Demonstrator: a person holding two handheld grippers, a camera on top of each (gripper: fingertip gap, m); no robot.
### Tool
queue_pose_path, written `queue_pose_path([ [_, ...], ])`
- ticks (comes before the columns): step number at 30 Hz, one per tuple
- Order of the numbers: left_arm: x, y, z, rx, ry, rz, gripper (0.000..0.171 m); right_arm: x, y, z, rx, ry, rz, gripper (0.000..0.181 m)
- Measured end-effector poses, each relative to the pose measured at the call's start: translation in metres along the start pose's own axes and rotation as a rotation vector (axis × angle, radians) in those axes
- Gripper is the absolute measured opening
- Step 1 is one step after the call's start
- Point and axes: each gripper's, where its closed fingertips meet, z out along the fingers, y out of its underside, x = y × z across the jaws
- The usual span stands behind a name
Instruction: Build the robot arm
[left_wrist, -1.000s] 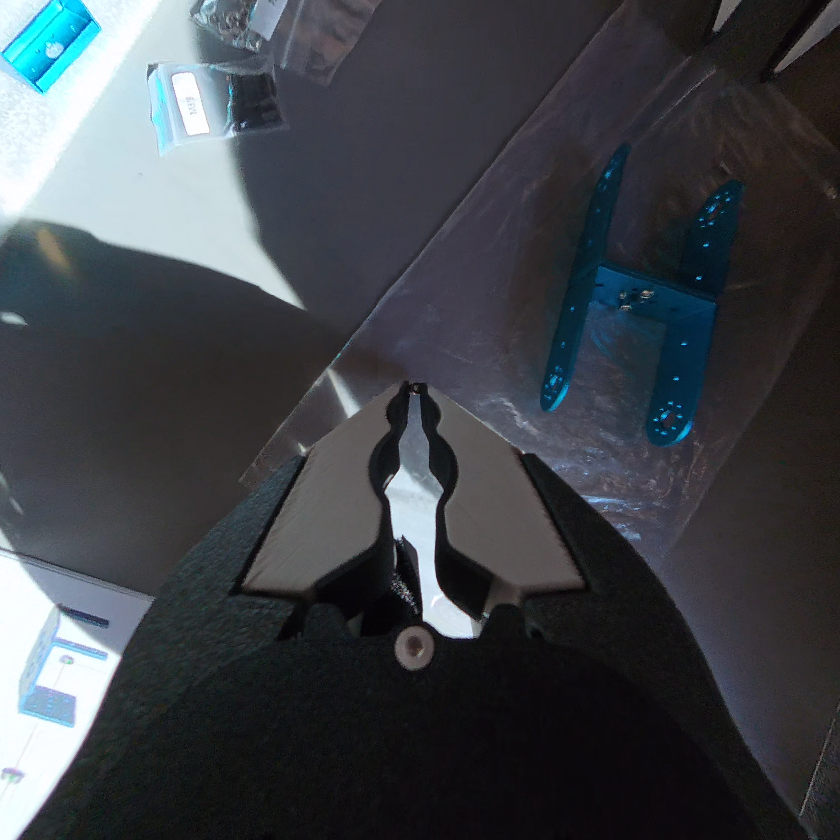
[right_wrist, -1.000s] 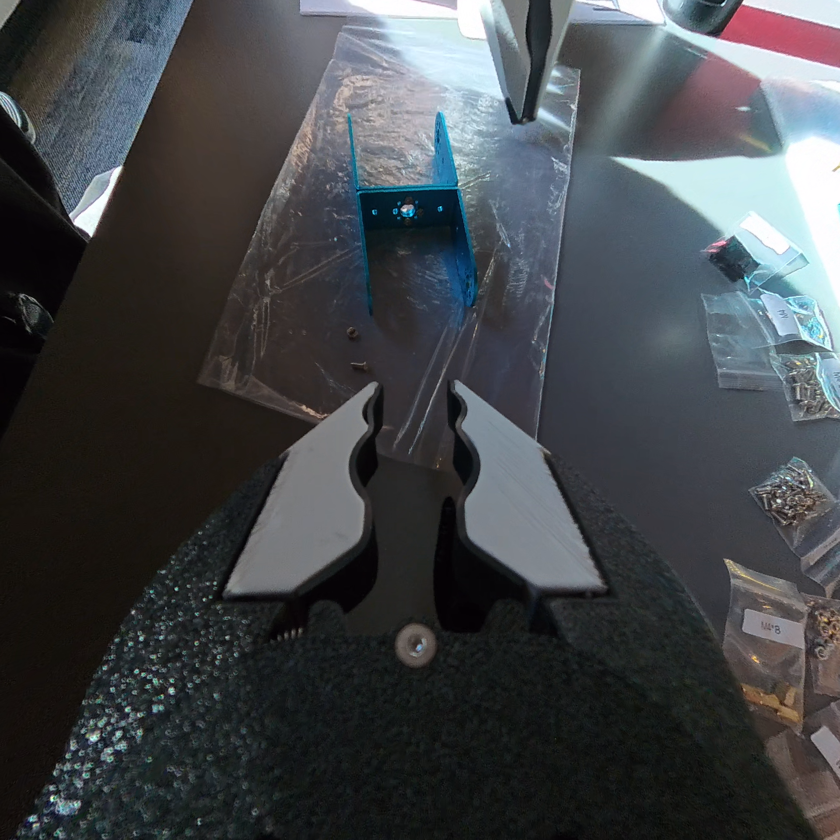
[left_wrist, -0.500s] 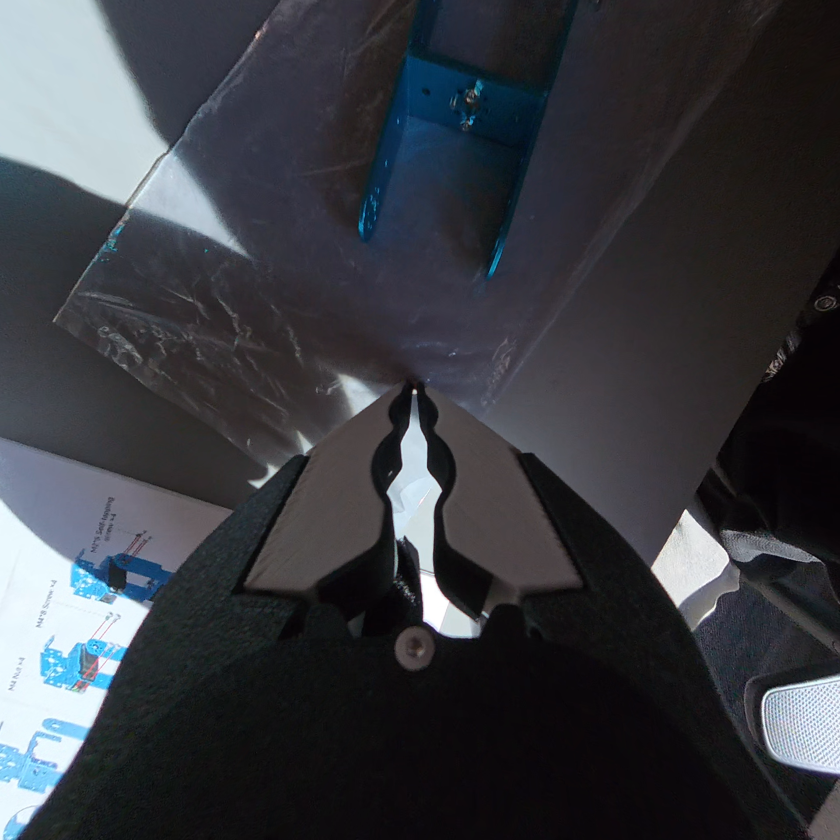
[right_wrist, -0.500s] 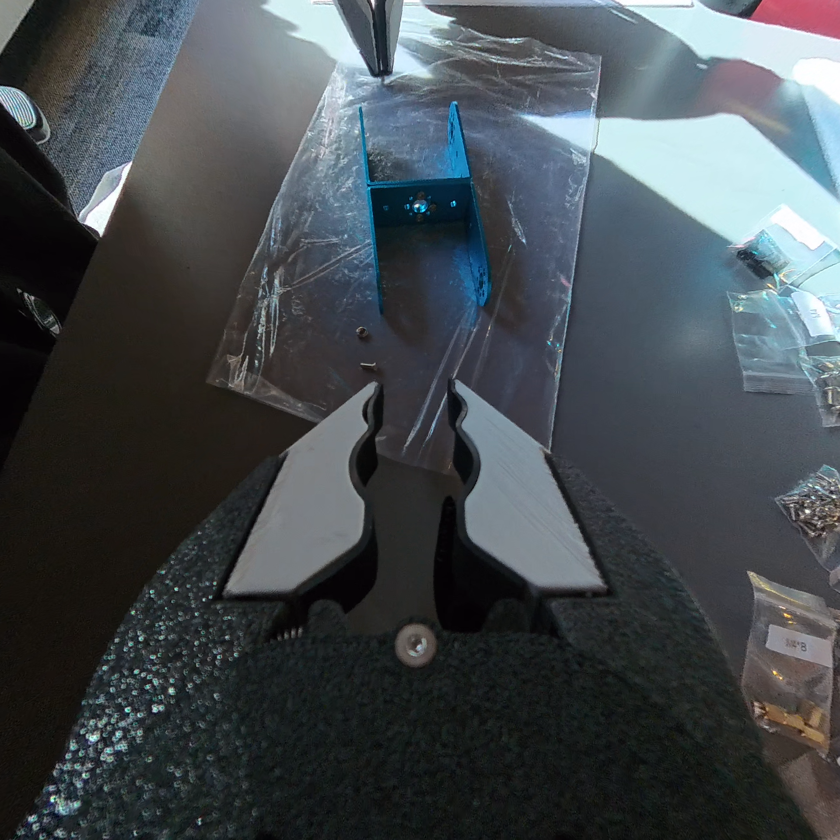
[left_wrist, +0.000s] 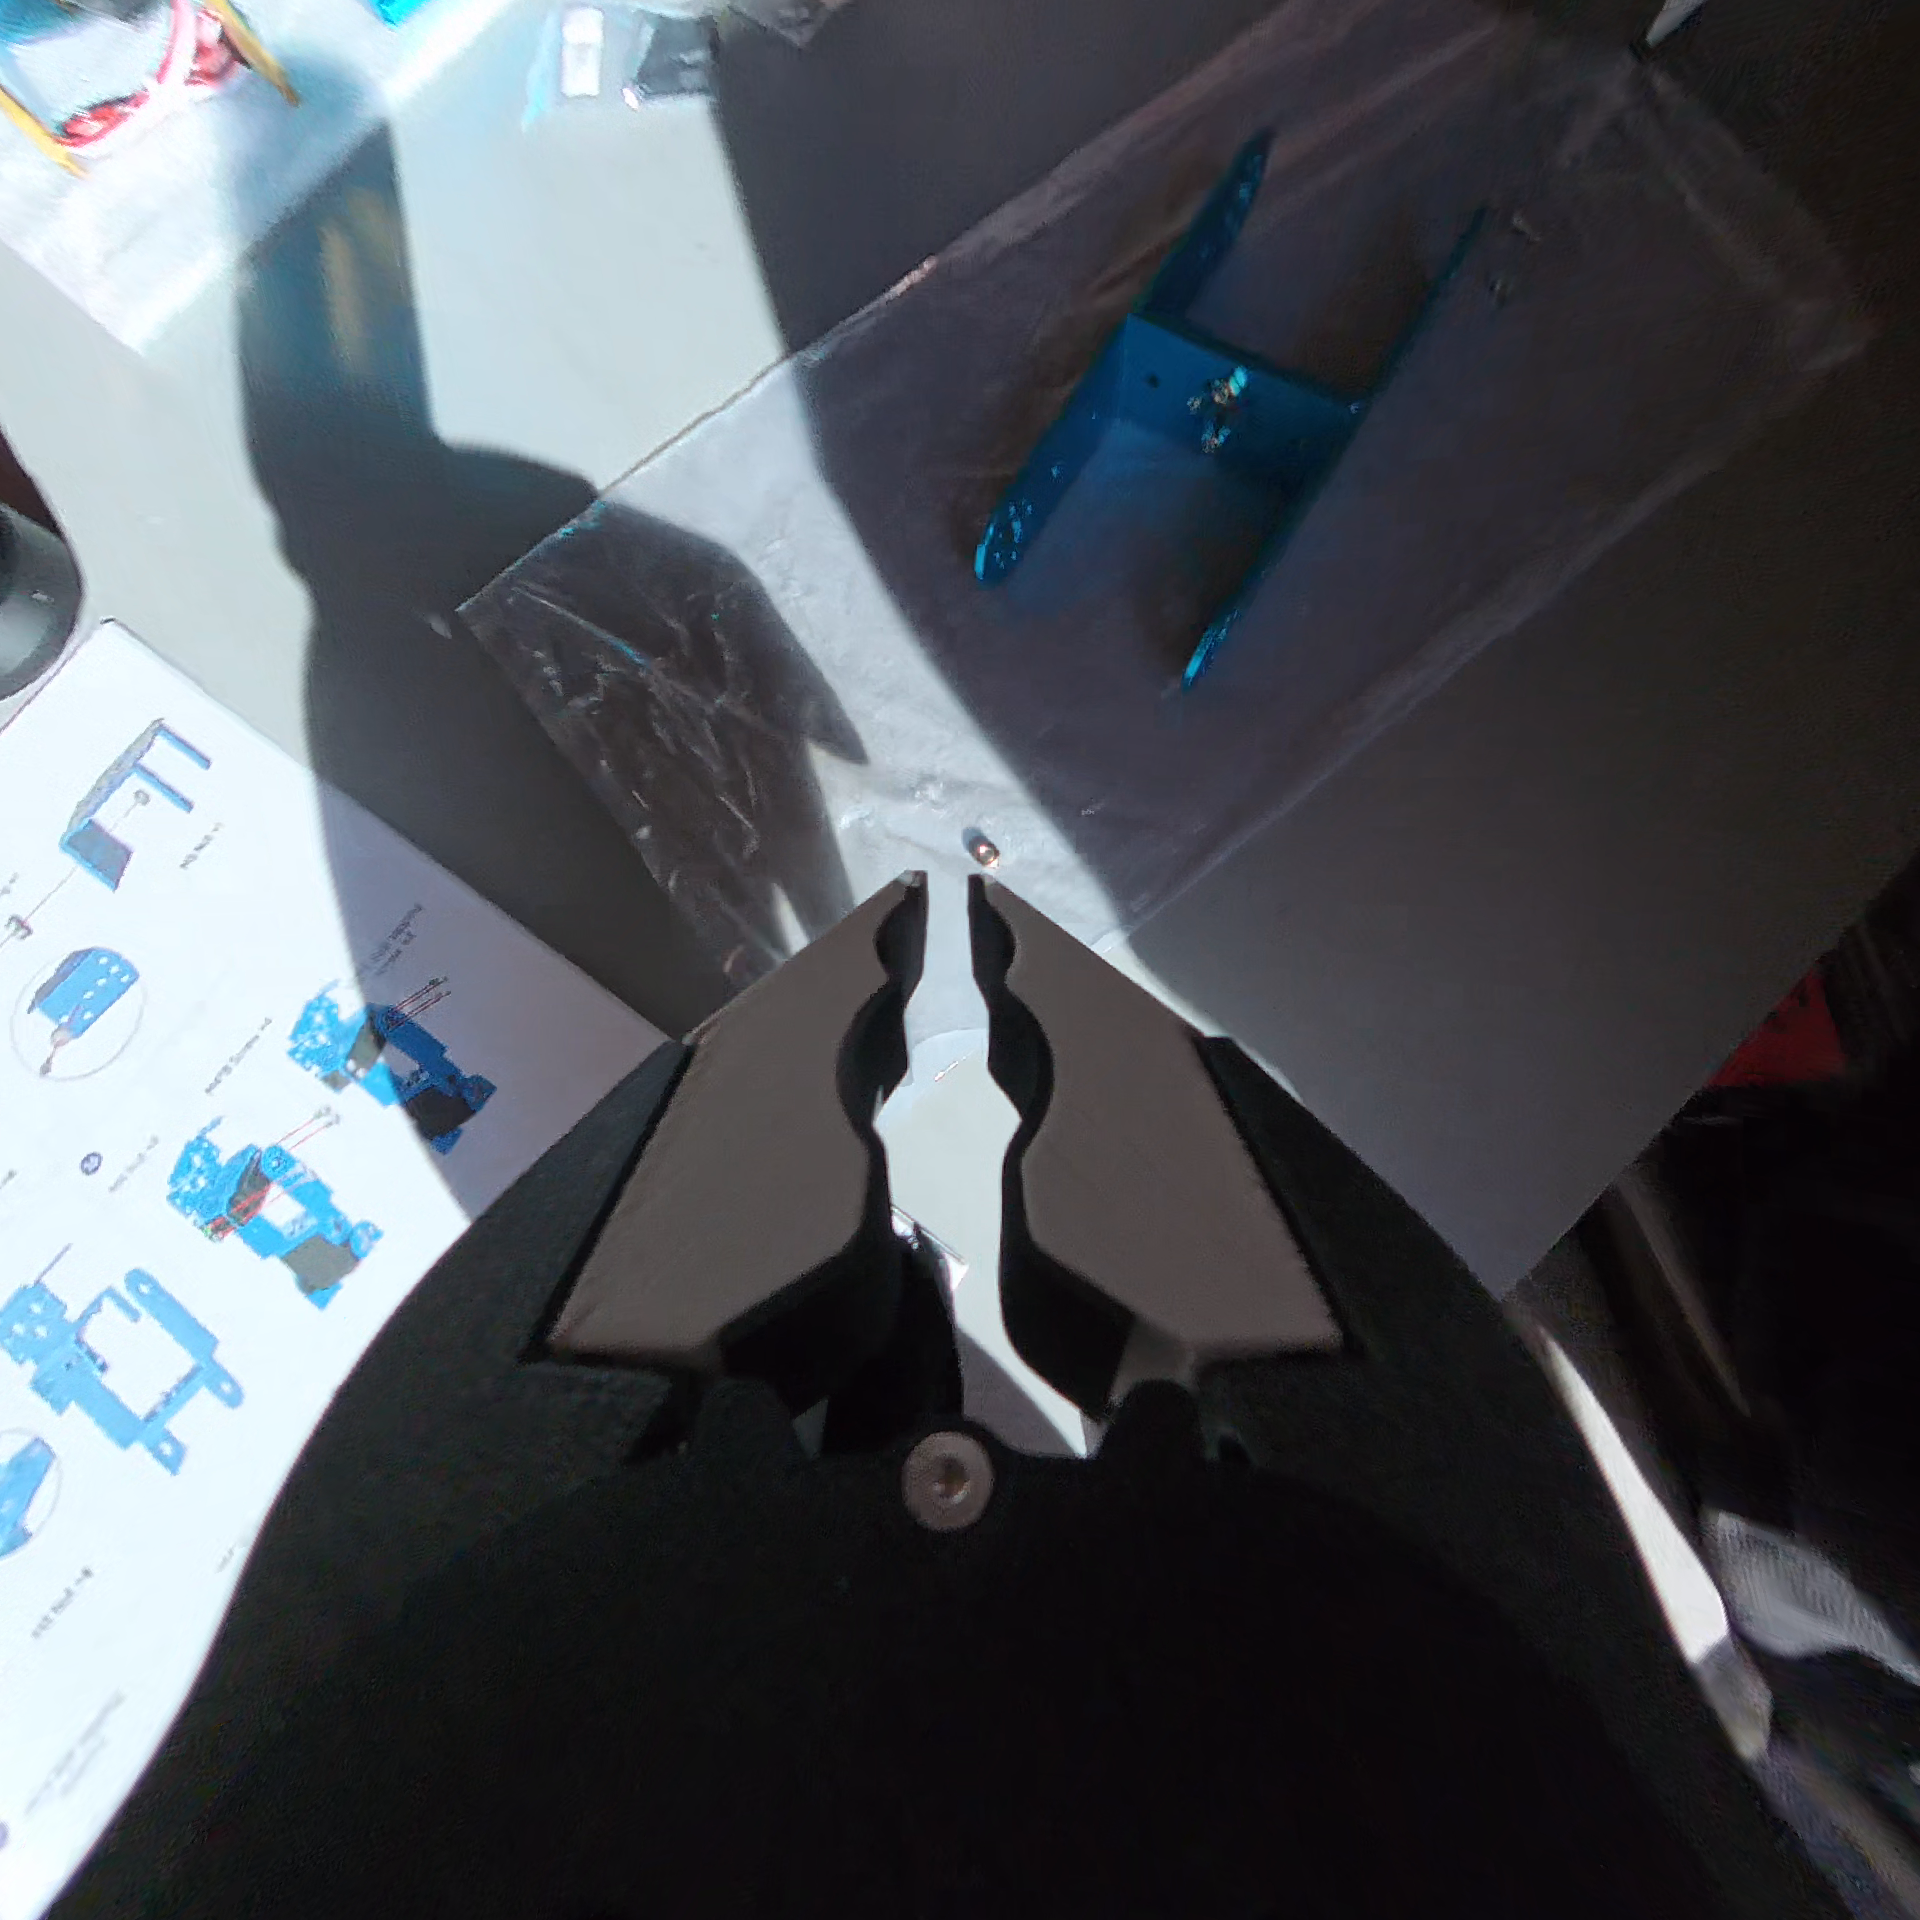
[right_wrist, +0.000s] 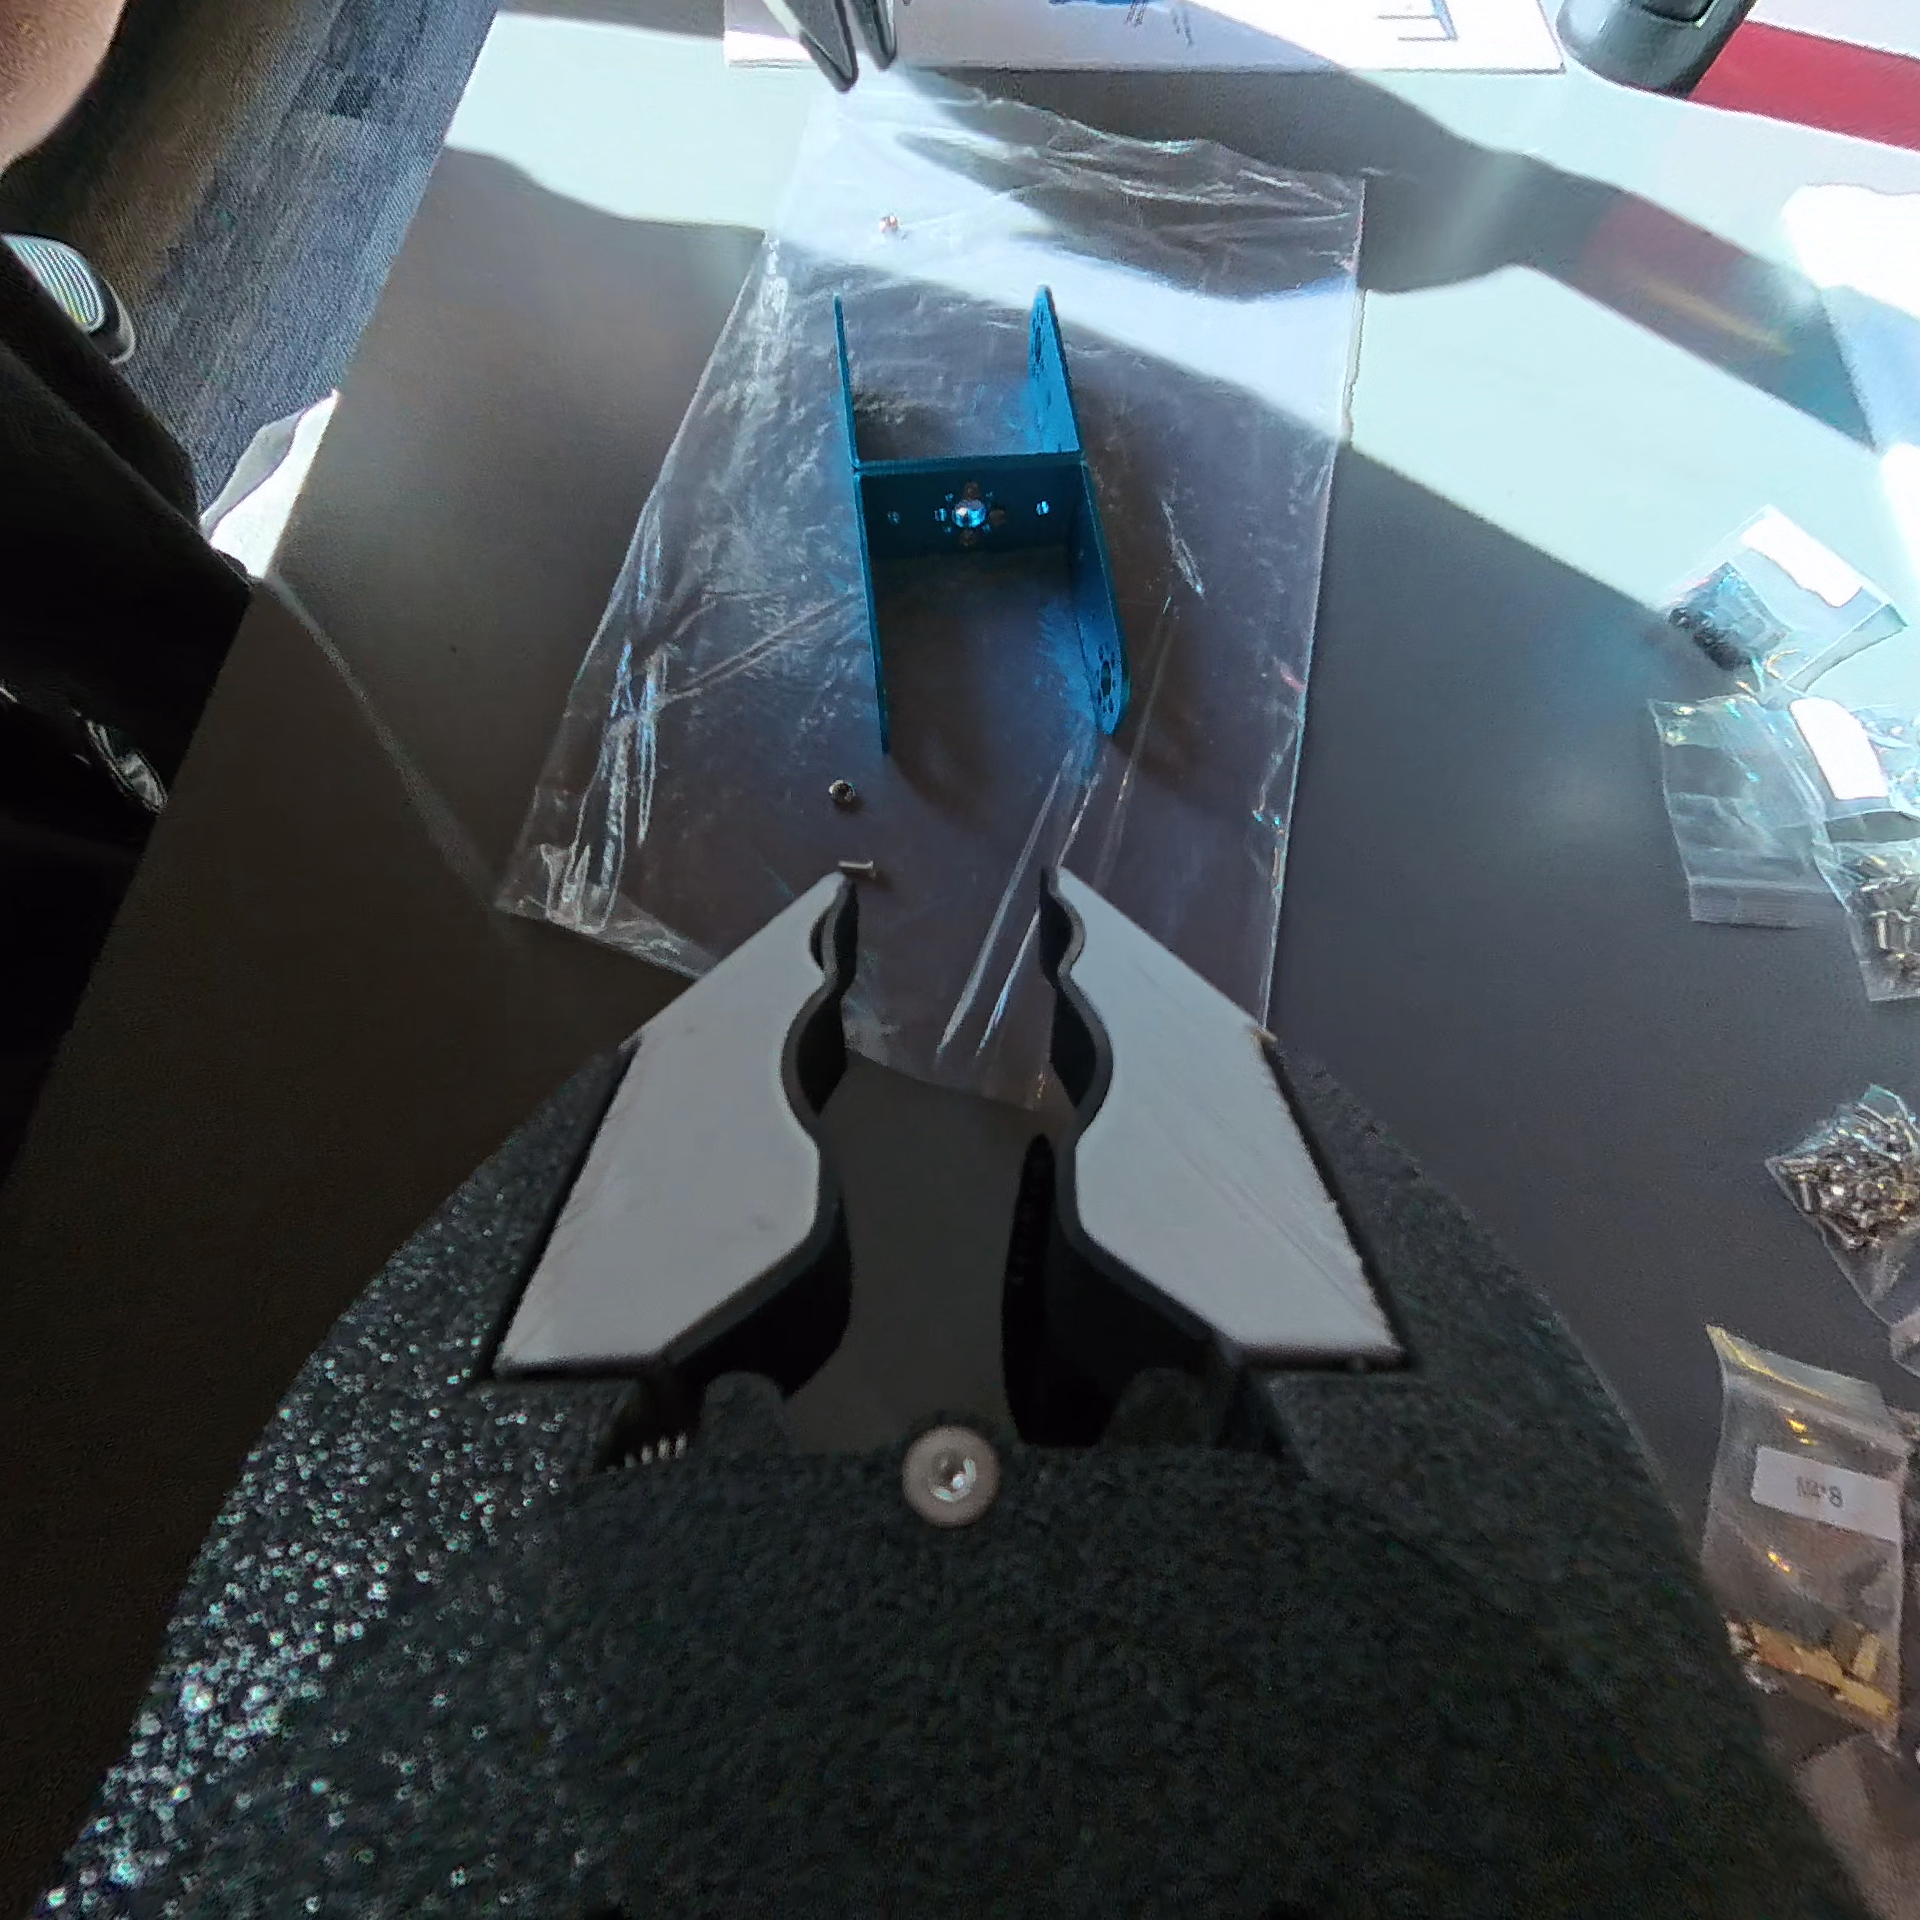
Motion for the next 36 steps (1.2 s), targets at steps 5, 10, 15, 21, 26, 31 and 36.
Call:
queue_pose_path([
  [5, 0.009, -0.021, -0.017, 0.257, -0.172, -0.156, 0.007, -0.004, -0.009, 0.003, 0.012, 0.009, -0.007, 0.043],
  [10, 0.005, -0.039, -0.041, 0.553, -0.291, -0.303, 0.008, -0.002, -0.020, 0.000, 0.081, -0.019, 0.078, 0.050],
  [15, -0.010, -0.035, -0.047, 0.574, -0.374, -0.330, 0.025, 0.012, -0.024, -0.006, 0.154, -0.014, 0.185, 0.054],
  [21, -0.020, -0.027, -0.046, 0.563, -0.397, -0.403, 0.026, 0.018, -0.016, -0.004, 0.134, -0.003, 0.213, 0.052],
  [26, -0.018, -0.025, -0.039, 0.553, -0.305, -0.441, 0.026, 0.013, -0.014, 0.000, 0.096, -0.001, 0.186, 0.051],
  [31, -0.014, -0.026, -0.037, 0.545, -0.287, -0.416, 0.026, 0.004, -0.014, 0.004, 0.071, -0.028, 0.180, 0.052],
  [36, -0.013, -0.016, -0.031, 0.522, -0.329, -0.405, 0.028, 0.000, -0.020, 0.004, 0.072, -0.039, 0.177, 0.053],
])
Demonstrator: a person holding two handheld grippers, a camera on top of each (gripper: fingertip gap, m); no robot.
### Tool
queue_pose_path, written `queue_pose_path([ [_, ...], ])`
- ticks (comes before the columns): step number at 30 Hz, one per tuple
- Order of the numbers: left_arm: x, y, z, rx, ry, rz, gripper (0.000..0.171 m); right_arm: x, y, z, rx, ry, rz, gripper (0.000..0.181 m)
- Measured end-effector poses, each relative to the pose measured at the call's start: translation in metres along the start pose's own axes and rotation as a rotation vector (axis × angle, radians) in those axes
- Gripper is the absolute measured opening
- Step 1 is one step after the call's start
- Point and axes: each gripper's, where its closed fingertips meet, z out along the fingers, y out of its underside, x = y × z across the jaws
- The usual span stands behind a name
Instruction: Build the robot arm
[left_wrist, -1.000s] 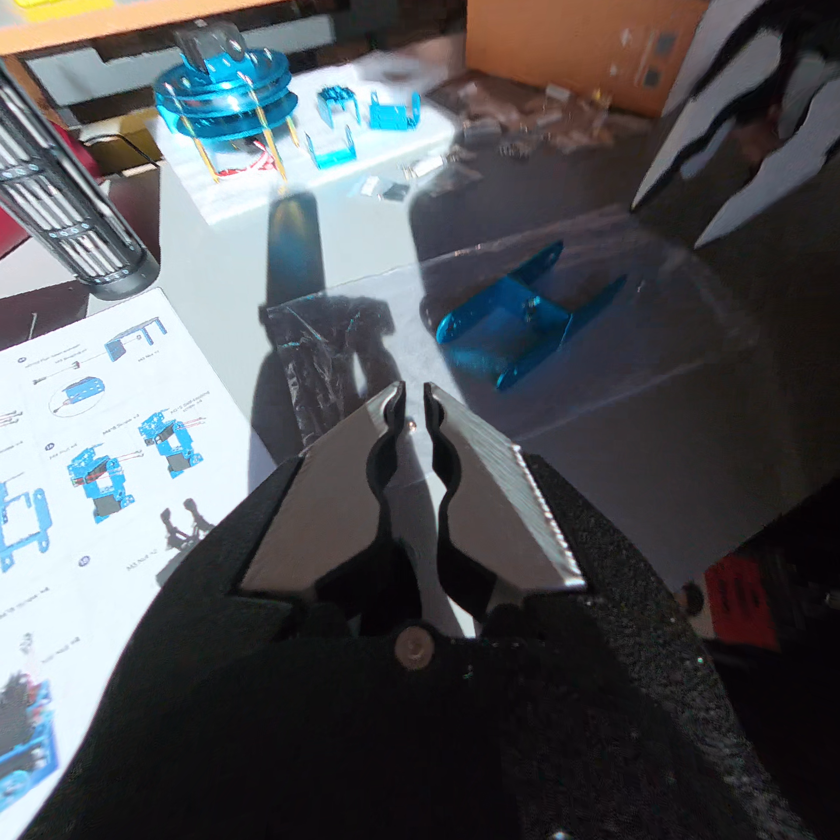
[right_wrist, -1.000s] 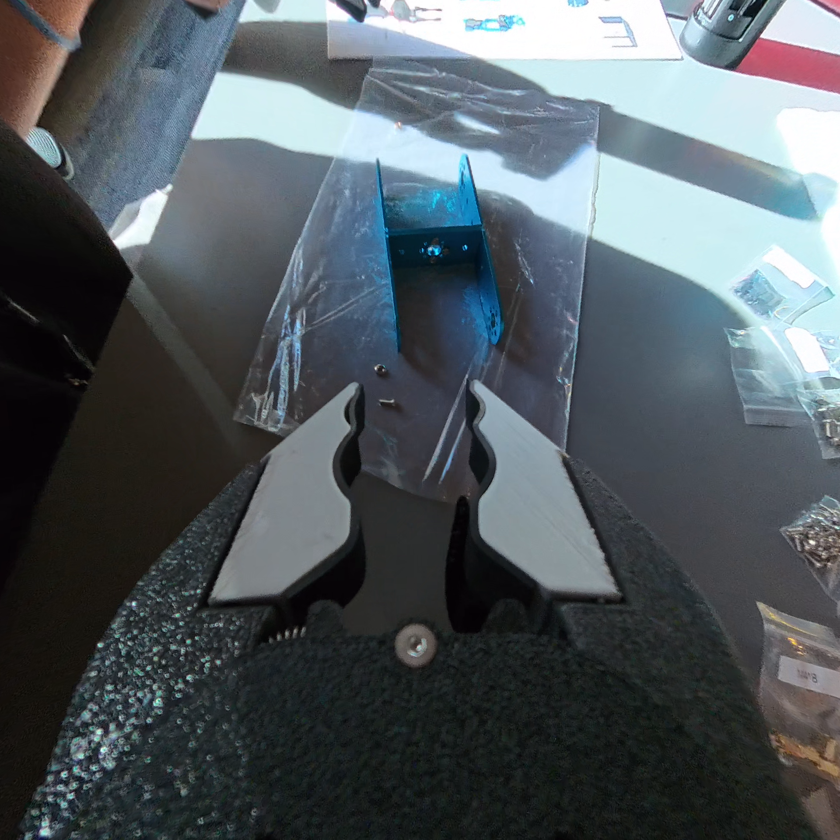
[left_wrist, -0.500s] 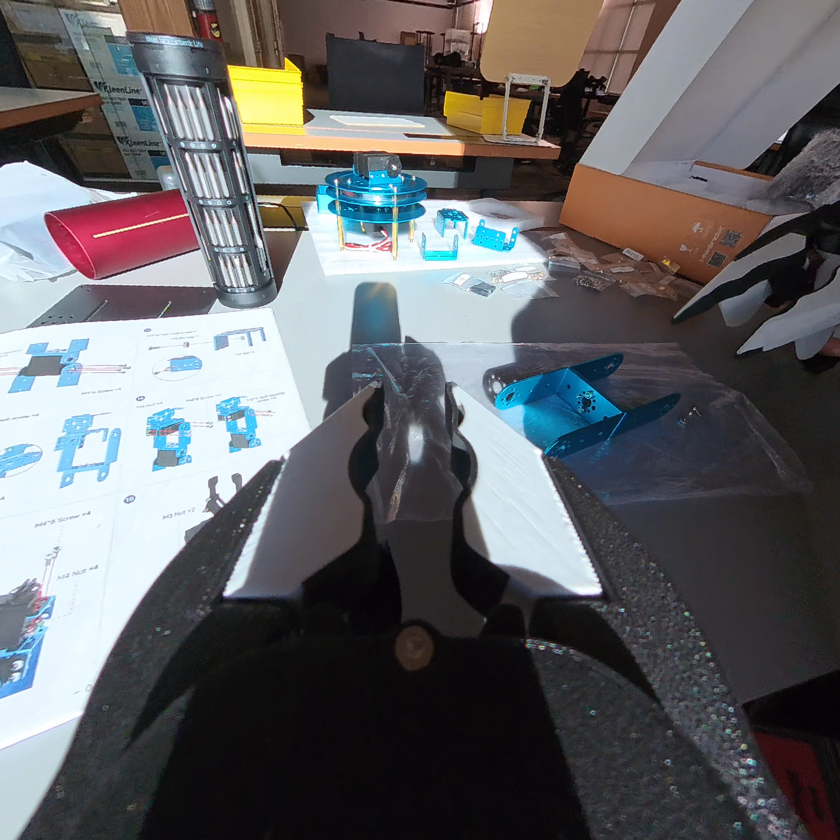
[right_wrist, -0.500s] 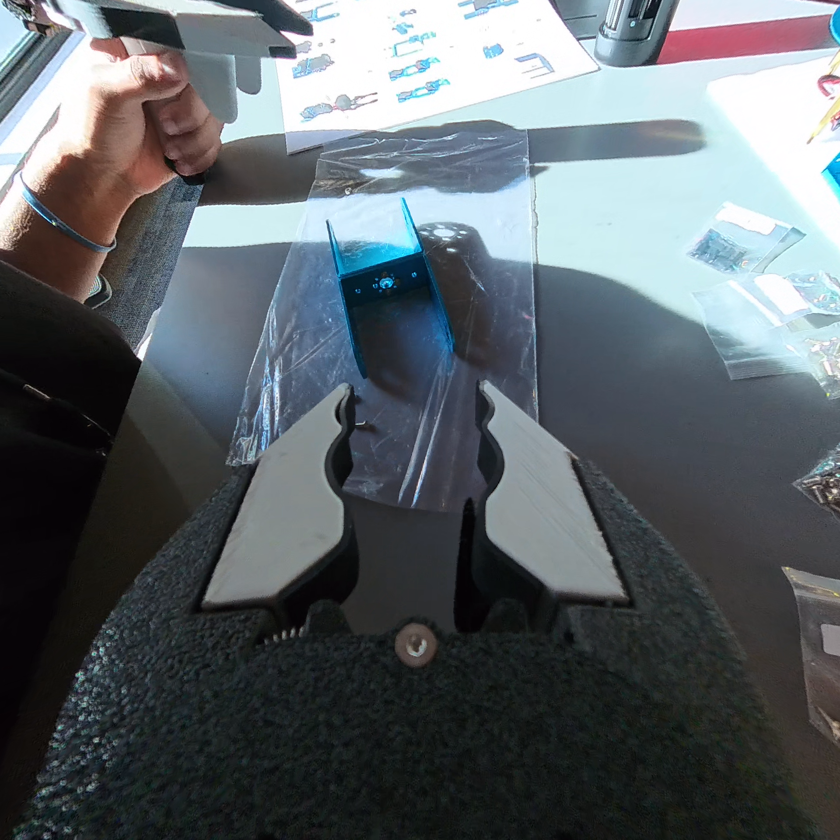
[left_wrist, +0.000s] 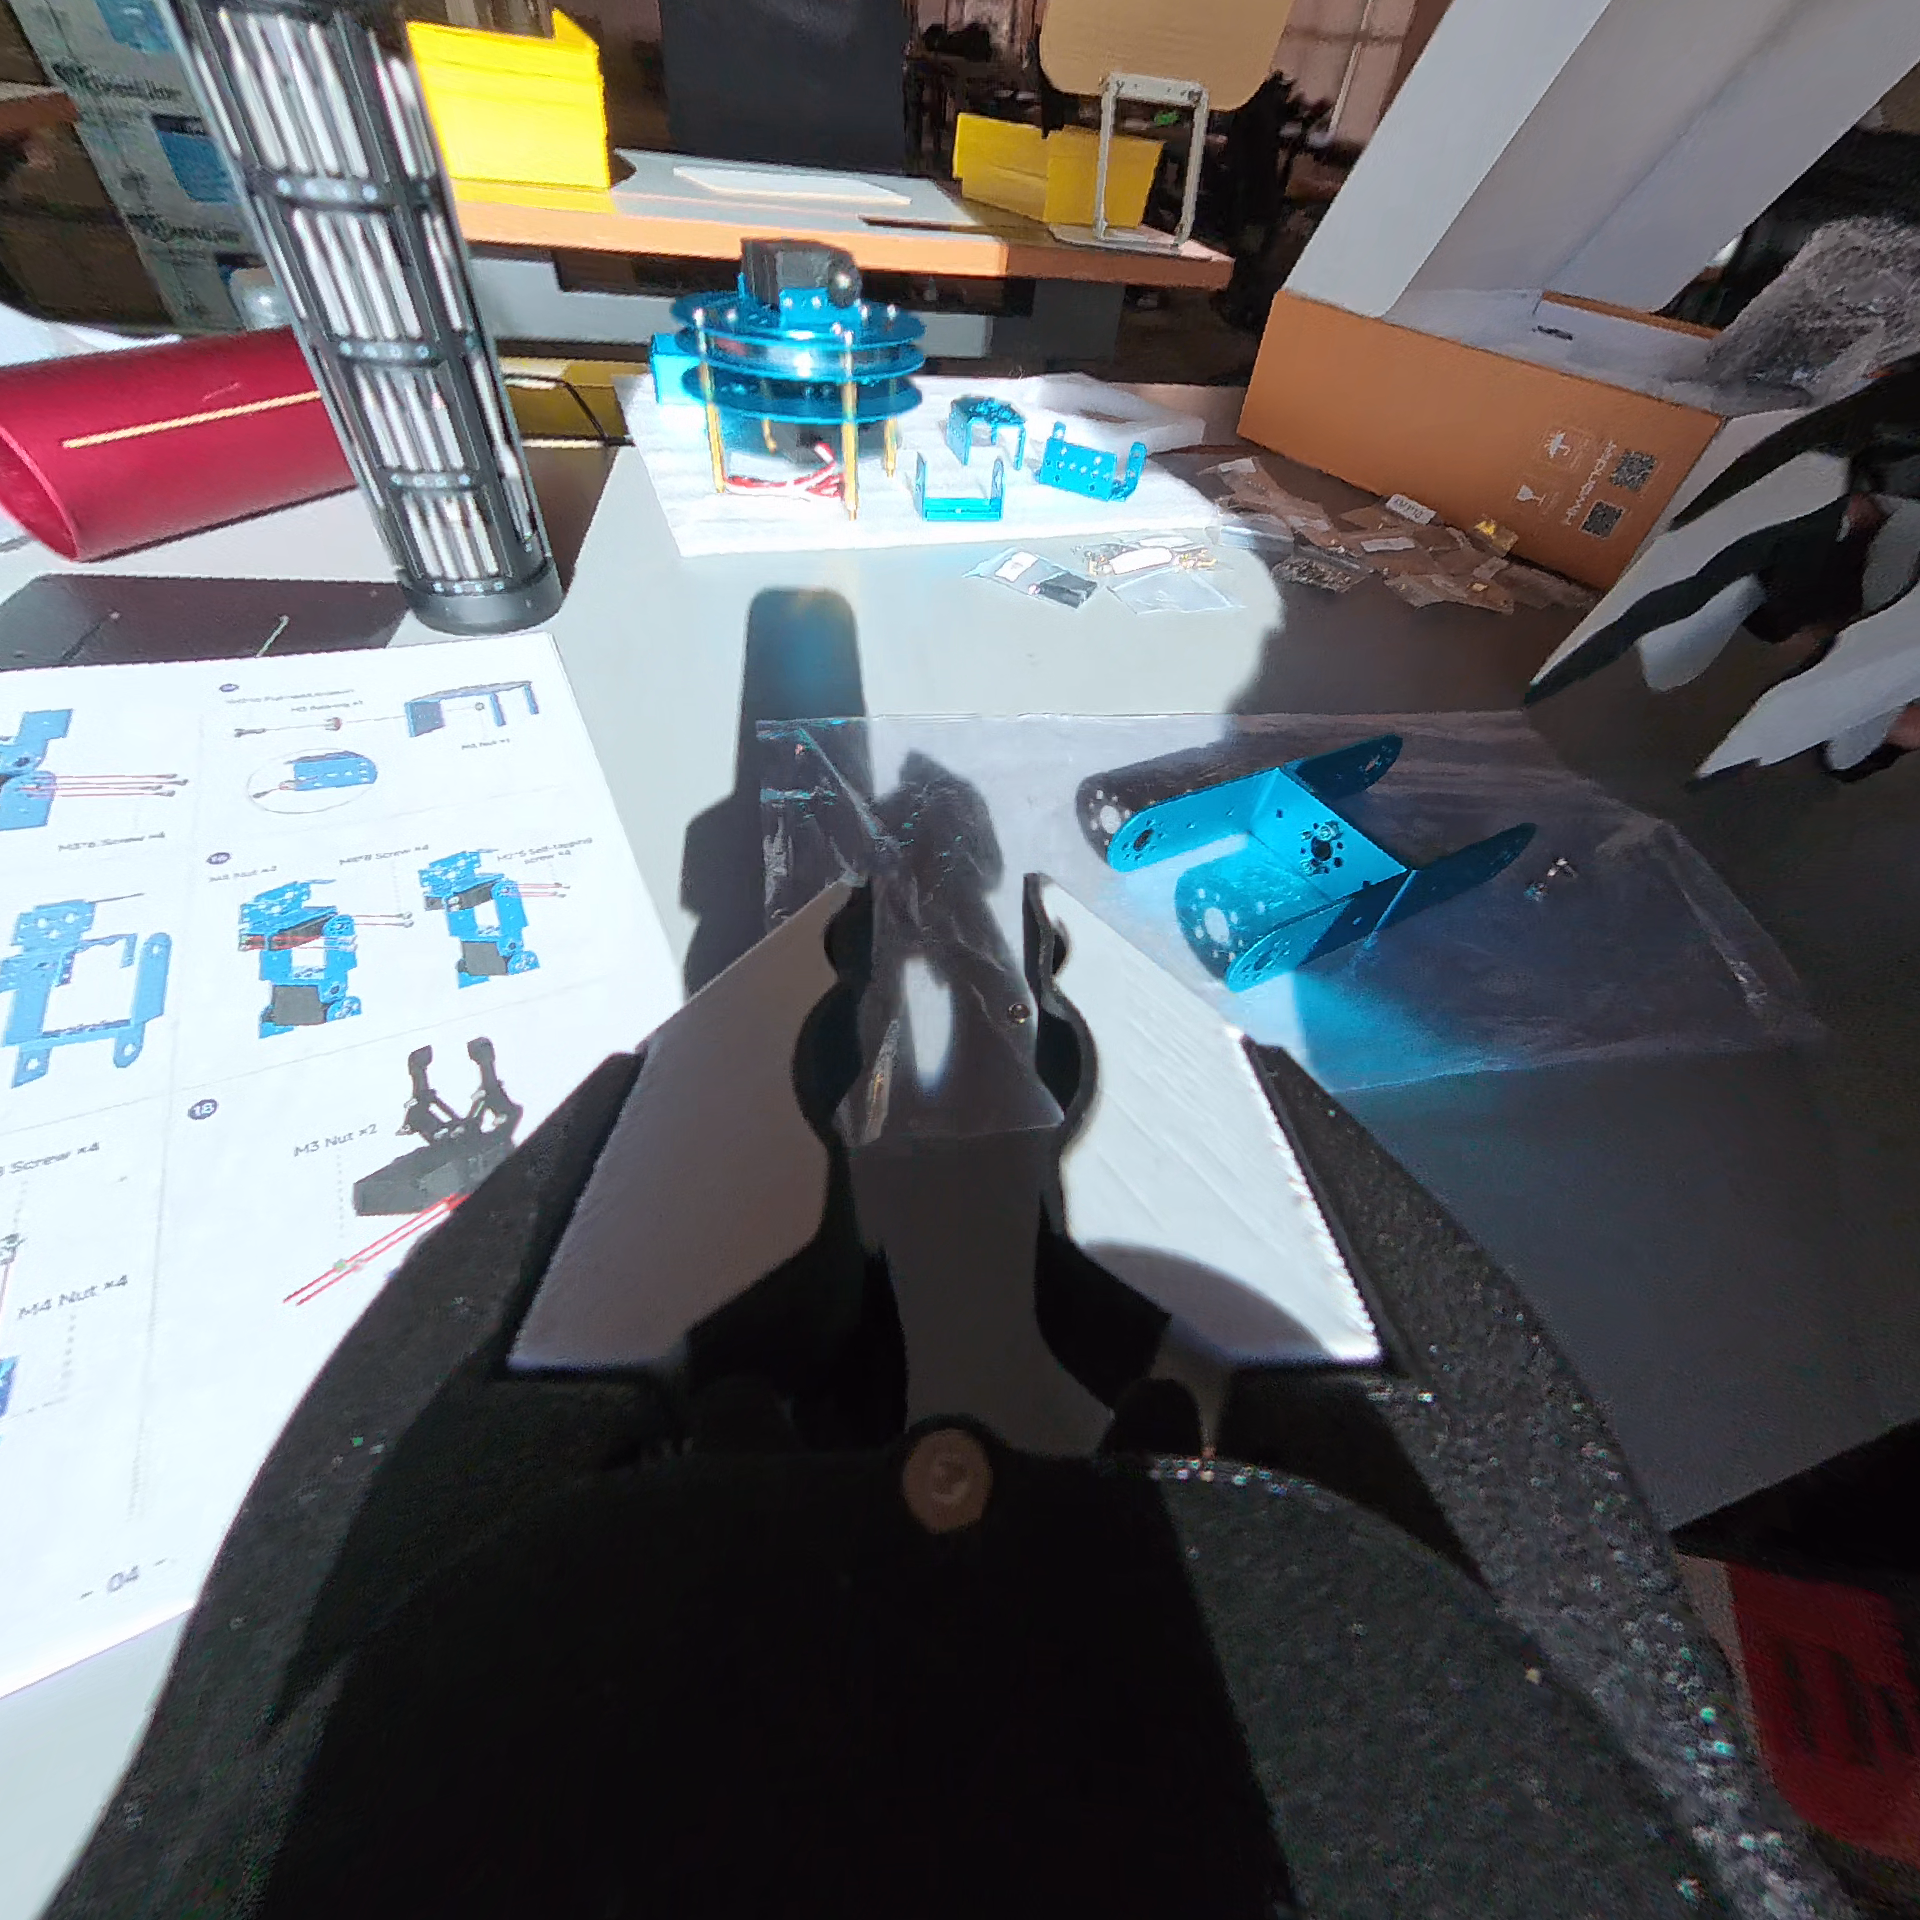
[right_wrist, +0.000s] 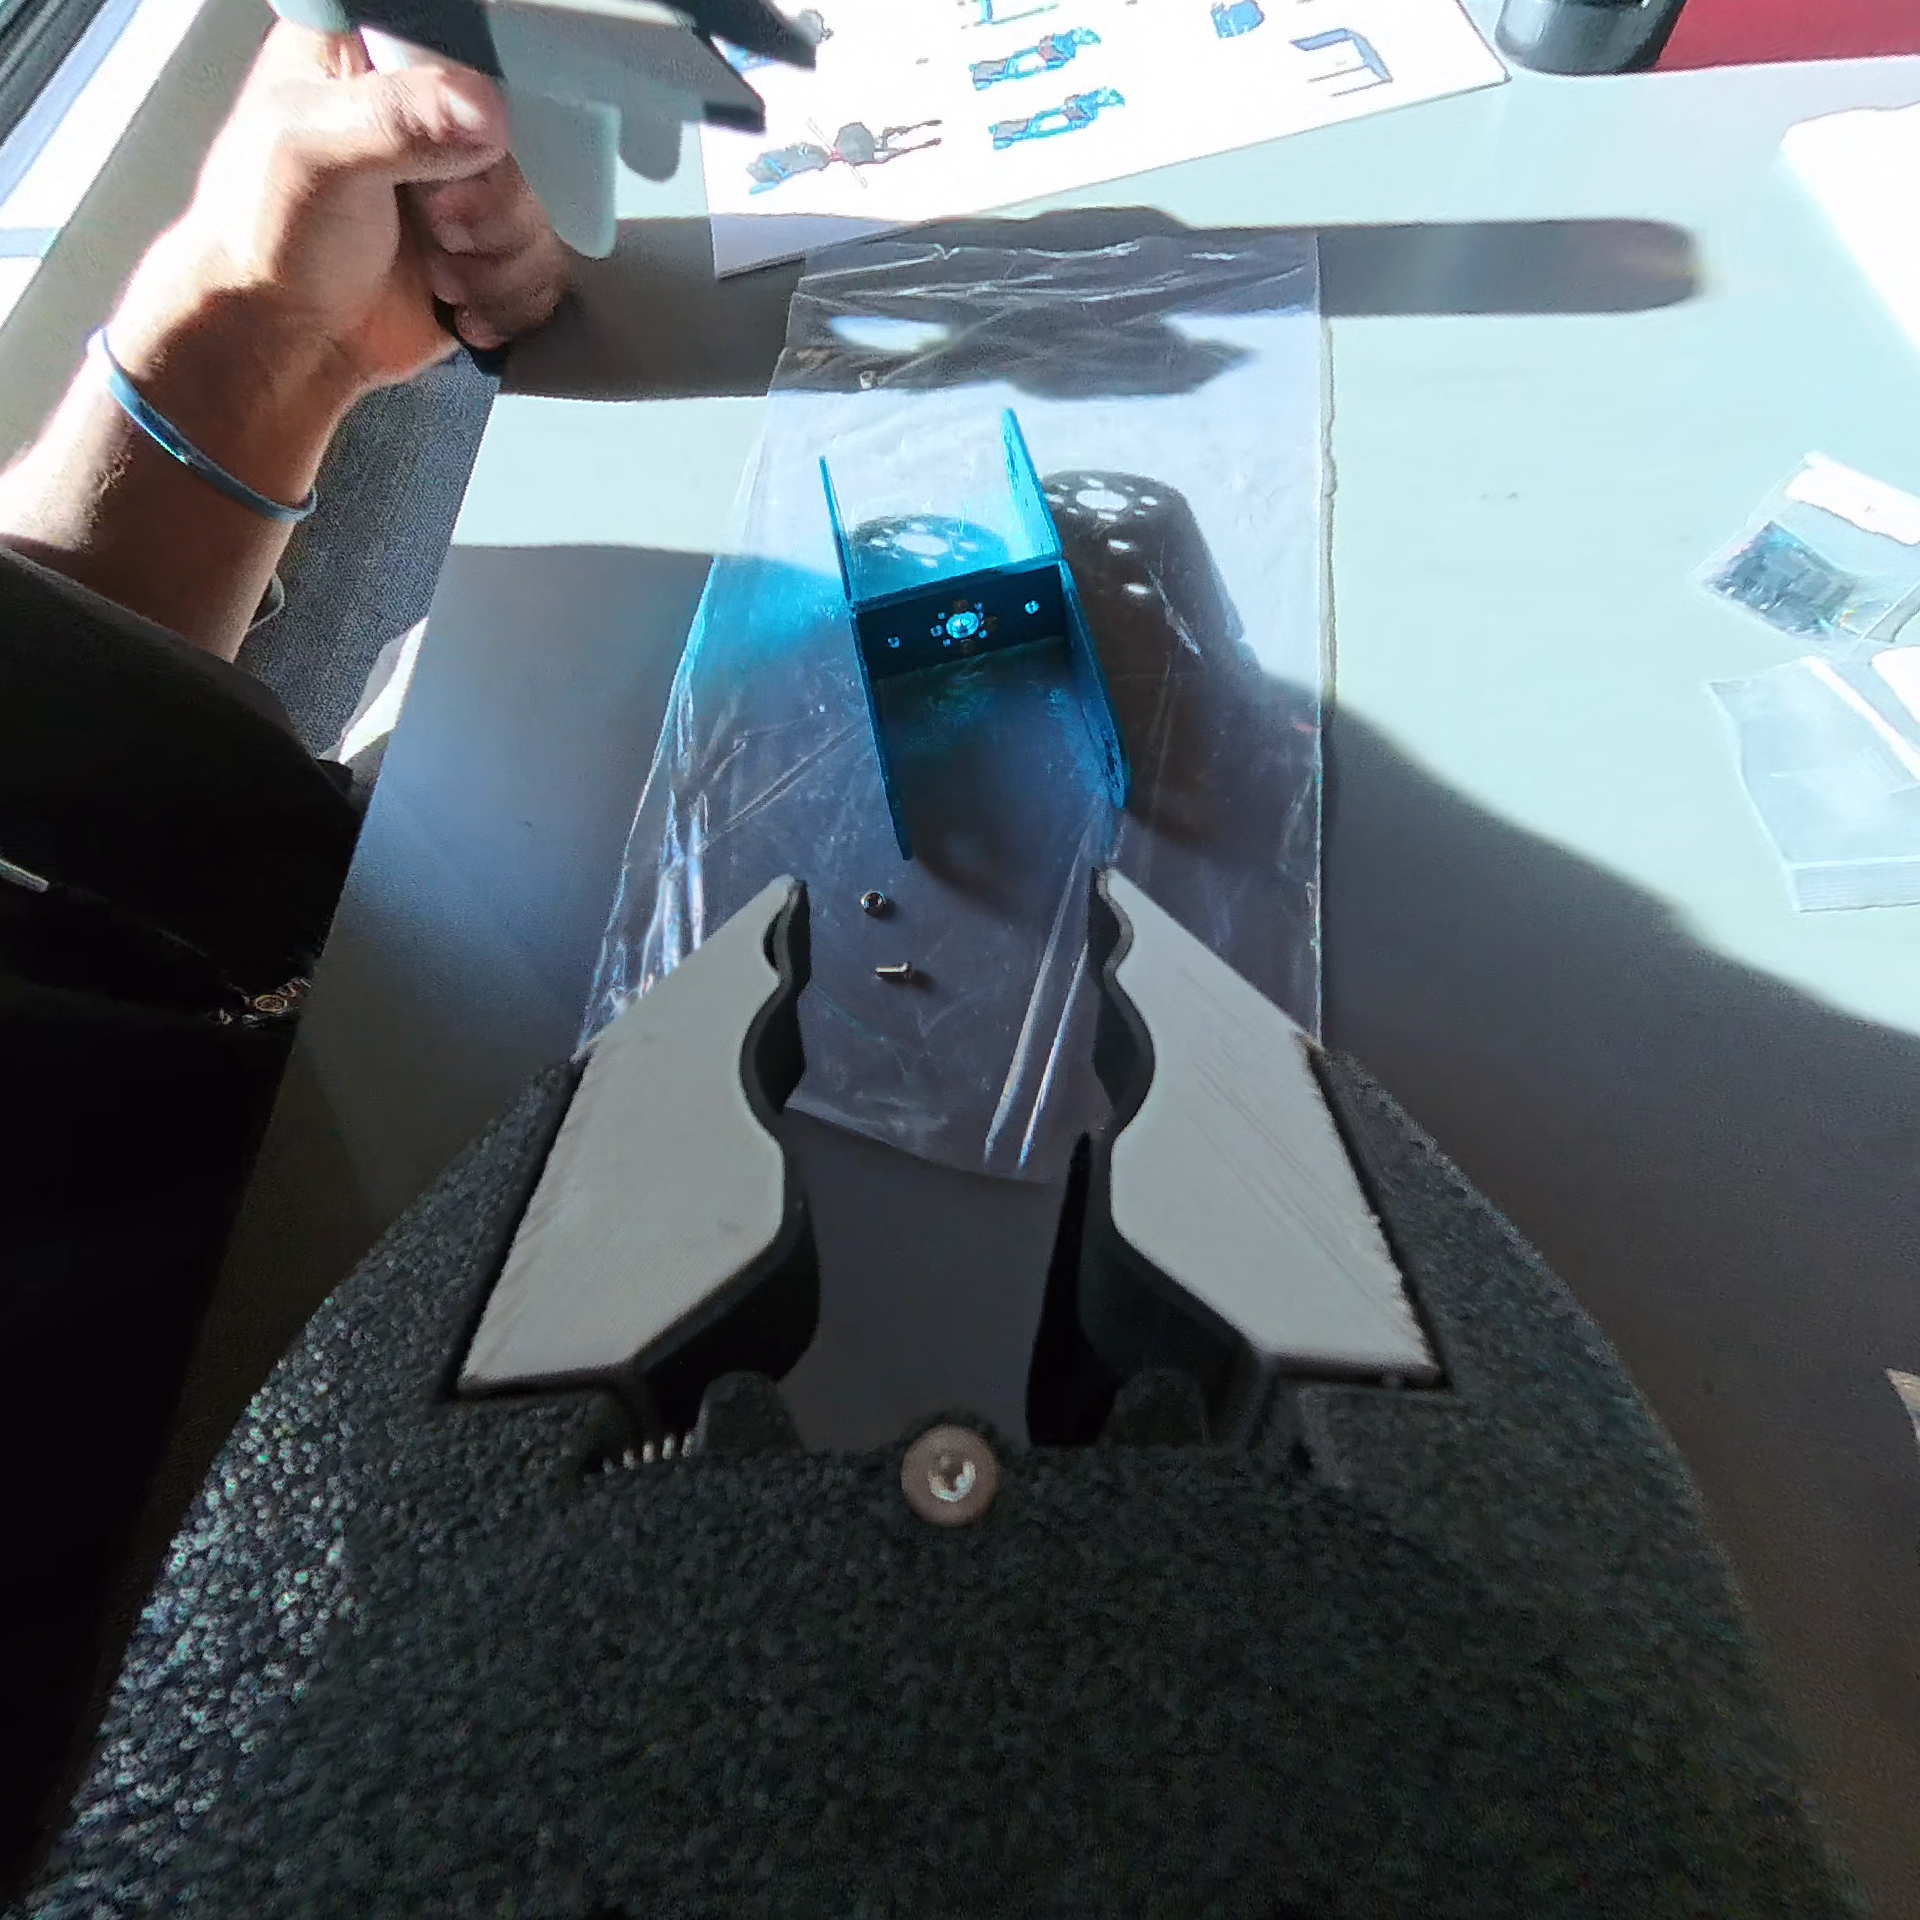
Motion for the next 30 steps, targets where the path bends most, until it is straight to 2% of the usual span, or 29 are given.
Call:
queue_pose_path([
  [1, 0.000, -0.002, -0.001, 0.012, -0.006, 0.006, 0.029, -0.001, -0.001, -0.001, 0.003, 0.006, -0.010, 0.053],
  [3, -0.001, -0.019, -0.014, 0.150, -0.056, 0.045, 0.027, -0.001, -0.003, -0.003, 0.003, 0.010, -0.026, 0.053],
  [5, -0.003, -0.025, -0.024, 0.223, -0.059, 0.028, 0.025, 0.001, -0.002, -0.005, 0.007, 0.021, -0.031, 0.052],
  [8, 0.009, -0.024, -0.023, 0.201, 0.046, -0.051, 0.033, 0.003, -0.001, -0.007, 0.014, 0.014, -0.007, 0.052],
  [10, 0.016, -0.026, -0.019, 0.202, 0.077, -0.041, 0.036, 0.005, -0.001, -0.008, 0.016, 0.017, -0.003, 0.052],
  [12, 0.029, -0.020, -0.011, 0.120, 0.119, 0.028, 0.041, 0.007, -0.001, -0.007, 0.018, 0.027, -0.011, 0.052],
  [14, 0.042, -0.009, 0.000, -0.022, 0.166, 0.147, 0.058, 0.010, 0.001, -0.007, 0.014, 0.038, -0.012, 0.055],
  [16, 0.063, -0.004, 0.010, -0.149, 0.279, 0.260, 0.070, 0.013, 0.002, -0.007, 0.014, 0.045, -0.013, 0.055],
  [20, 0.092, 0.001, 0.038, -0.408, 0.465, 0.450, 0.080, 0.016, 0.006, -0.008, 0.012, 0.038, 0.008, 0.055],
  [23, 0.115, 0.011, 0.061, -0.557, 0.577, 0.599, 0.090, 0.017, 0.007, -0.009, 0.009, 0.035, 0.015, 0.055],
  [28, 0.120, 0.036, 0.083, -0.796, 0.681, 0.681, 0.090, 0.017, 0.009, -0.011, 0.006, 0.033, 0.013, 0.054],
  [30, 0.125, 0.038, 0.087, -0.819, 0.725, 0.660, 0.079, 0.016, 0.010, -0.011, 0.007, 0.026, 0.018, 0.054],
])
